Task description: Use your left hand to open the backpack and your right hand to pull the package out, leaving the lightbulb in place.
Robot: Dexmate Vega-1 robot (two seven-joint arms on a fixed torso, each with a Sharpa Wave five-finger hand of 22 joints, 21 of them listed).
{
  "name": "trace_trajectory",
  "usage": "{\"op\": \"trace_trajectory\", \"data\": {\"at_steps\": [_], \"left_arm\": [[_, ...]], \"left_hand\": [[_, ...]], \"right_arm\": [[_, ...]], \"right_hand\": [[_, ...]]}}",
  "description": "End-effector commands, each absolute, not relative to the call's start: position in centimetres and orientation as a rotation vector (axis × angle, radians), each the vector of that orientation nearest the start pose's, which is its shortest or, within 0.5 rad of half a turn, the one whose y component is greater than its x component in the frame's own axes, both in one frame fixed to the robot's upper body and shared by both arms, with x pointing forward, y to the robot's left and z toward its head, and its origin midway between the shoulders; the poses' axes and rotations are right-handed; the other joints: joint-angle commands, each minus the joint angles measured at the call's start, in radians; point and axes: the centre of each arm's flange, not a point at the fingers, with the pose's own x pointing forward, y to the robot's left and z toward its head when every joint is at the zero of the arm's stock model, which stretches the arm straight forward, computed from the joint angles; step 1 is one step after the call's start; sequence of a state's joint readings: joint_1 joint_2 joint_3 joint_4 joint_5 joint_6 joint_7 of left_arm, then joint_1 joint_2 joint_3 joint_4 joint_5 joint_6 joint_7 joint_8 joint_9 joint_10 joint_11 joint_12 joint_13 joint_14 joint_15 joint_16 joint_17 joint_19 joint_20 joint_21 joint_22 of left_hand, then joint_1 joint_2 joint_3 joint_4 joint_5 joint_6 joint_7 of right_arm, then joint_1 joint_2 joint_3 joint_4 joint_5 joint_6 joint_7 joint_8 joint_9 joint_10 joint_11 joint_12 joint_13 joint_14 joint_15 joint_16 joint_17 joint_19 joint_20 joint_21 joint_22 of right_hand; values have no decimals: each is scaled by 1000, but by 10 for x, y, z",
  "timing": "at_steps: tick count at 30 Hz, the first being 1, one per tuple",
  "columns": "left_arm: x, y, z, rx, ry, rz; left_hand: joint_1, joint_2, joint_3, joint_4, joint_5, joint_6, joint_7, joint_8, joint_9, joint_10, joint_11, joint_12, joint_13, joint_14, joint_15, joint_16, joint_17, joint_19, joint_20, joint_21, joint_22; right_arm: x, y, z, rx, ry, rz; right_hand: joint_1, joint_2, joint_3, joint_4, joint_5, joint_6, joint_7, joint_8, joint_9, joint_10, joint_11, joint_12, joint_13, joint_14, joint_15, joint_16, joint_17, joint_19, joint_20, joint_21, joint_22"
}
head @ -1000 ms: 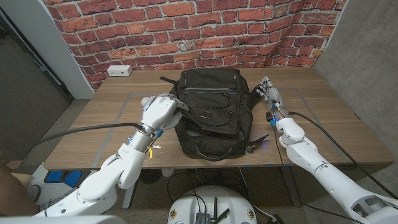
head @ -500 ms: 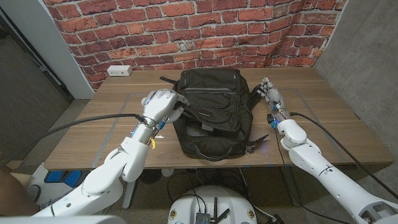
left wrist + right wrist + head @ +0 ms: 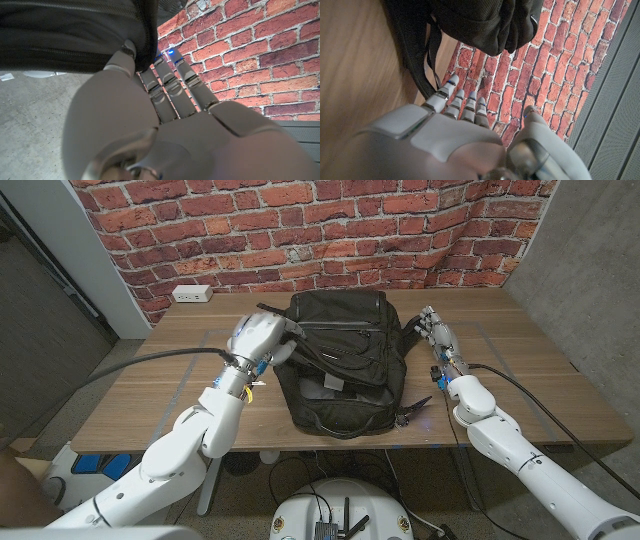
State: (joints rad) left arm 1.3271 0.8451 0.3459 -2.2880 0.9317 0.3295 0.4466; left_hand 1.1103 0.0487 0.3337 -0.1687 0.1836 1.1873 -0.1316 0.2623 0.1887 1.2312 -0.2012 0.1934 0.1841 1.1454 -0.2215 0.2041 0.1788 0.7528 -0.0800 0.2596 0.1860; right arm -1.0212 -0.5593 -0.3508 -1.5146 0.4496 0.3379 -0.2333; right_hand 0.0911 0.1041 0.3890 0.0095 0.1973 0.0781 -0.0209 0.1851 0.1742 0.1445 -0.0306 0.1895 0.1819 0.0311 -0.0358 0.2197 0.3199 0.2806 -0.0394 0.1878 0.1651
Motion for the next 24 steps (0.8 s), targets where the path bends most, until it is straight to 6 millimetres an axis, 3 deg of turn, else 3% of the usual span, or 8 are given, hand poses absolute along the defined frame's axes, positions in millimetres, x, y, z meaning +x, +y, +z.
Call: {"op": "trace_trajectory", "data": {"at_steps": [1, 9, 24], "left_arm": [[429, 197, 12, 1302, -1080, 445], [432, 195, 20, 1187, -1053, 471], [435, 192, 24, 1002, -960, 475]], "left_hand": [[-1, 10, 3, 0, 7, 6, 4, -3, 2, 6, -1, 8, 3, 10, -21, 3, 4, -1, -127, 0, 2], [-1, 11, 3, 0, 8, 7, 3, -5, 3, 8, -1, 5, 2, 32, -21, 8, 7, 7, -128, 1, 2], [4, 8, 3, -3, 12, 16, 24, -11, 4, 34, 2, 5, 2, 88, -20, 16, 8, 46, -128, 12, 4]], "right_arm": [[593, -279, -56, -67, -699, 54], [587, -277, -59, -66, -703, 52], [584, -270, -62, -64, -708, 67]], "right_hand": [[7, 45, 3, -8, -2, 12, 1, 6, 3, 15, 1, 6, 3, 15, -23, 10, 0, 14, -10, 5, 2], [8, 46, 4, -9, -2, 17, 0, 8, 3, 21, 4, 8, 3, 20, -24, 12, -1, 17, -10, 6, 2], [13, 48, 7, -14, -3, 19, -1, 6, 3, 21, 2, 6, 3, 20, -26, 12, -2, 17, -12, 4, 2]]}}
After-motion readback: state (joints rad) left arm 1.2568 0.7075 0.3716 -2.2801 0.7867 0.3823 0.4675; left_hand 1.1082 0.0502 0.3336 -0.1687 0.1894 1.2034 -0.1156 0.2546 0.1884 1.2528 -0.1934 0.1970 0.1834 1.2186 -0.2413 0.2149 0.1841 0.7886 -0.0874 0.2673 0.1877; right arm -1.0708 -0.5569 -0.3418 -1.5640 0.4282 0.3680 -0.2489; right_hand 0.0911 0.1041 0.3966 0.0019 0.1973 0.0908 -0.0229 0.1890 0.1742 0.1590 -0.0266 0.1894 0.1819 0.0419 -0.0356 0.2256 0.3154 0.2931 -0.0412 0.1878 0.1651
